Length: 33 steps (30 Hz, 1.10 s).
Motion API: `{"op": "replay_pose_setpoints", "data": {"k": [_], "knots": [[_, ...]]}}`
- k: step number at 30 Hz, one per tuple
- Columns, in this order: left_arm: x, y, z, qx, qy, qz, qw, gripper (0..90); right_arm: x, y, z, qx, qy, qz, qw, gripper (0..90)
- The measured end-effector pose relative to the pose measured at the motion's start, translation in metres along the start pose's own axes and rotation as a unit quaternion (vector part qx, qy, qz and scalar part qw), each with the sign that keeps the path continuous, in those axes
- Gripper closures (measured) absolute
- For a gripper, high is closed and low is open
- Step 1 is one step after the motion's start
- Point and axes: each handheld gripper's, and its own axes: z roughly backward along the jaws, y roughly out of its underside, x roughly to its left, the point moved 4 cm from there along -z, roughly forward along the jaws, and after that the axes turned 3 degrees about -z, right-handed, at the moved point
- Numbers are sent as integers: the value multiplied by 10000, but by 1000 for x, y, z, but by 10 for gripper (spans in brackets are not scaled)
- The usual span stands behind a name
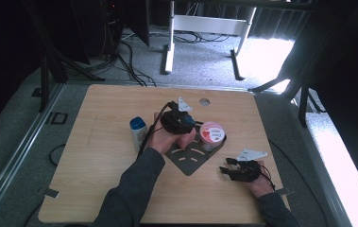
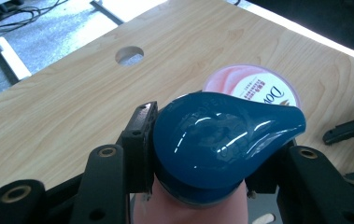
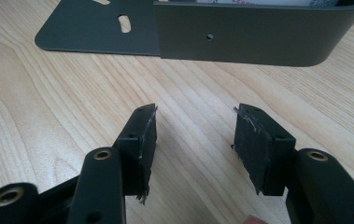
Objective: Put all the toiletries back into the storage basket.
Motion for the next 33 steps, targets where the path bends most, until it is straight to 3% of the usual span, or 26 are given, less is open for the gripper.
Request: {"op": "replay_pose_setpoints", "data": {"k": [17, 33], "knots": [[10, -5, -21, 102, -122, 96, 9998, 529, 0, 0, 0, 5, 17, 18, 10000, 484], [14, -4, -47, 159, -143, 338, 9992, 529, 0, 0, 0, -1, -4, -2, 10000, 485]]}}
